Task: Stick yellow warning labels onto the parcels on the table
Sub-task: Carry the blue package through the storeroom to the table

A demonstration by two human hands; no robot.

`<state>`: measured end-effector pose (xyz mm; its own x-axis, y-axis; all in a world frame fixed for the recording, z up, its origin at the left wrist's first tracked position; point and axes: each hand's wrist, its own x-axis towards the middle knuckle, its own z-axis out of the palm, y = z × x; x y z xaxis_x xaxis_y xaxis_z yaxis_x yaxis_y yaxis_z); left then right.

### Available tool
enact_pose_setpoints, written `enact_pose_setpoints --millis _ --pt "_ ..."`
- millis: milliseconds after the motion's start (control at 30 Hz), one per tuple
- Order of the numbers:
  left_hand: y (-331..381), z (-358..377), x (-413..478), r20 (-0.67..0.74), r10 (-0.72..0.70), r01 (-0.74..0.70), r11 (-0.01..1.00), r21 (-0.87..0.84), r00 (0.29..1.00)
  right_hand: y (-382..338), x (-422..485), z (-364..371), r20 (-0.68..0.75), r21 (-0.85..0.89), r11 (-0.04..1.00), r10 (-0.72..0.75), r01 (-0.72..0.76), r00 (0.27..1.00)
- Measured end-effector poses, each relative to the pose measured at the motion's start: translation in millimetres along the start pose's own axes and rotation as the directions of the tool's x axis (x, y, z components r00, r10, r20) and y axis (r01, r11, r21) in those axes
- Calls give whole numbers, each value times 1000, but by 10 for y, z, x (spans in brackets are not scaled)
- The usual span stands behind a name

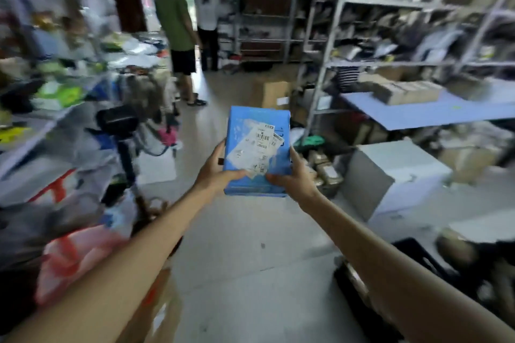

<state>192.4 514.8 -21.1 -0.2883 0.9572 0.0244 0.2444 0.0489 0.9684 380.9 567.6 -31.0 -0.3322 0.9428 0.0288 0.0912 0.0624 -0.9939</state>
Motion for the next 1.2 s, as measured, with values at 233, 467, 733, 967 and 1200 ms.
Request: enact_pose_setpoints --millis 233,467,733,967,1200 --pt "292 1117 941 268 60 -52 998 -36 961 80 387 -1089 -290 -59 997 37 -57 956" --pt "310 2000 1988 466 72 -48 997 -64 882 300 1010 -1787 -503 -26 995 72 -99 861" --pt "504 2624 3265 686 84 -48 996 -72 722 305 1870 -2224 -696 3 992 93 -126 713" --pt "654 3428 3946 797 149 -103 989 -109 586 424 2363 -2765 -809 -16 991 67 -135 585" --pt "683 4634 4521 882 141 -149 986 -81 450 813 2681 -3658 -883 42 975 138 -218 448"
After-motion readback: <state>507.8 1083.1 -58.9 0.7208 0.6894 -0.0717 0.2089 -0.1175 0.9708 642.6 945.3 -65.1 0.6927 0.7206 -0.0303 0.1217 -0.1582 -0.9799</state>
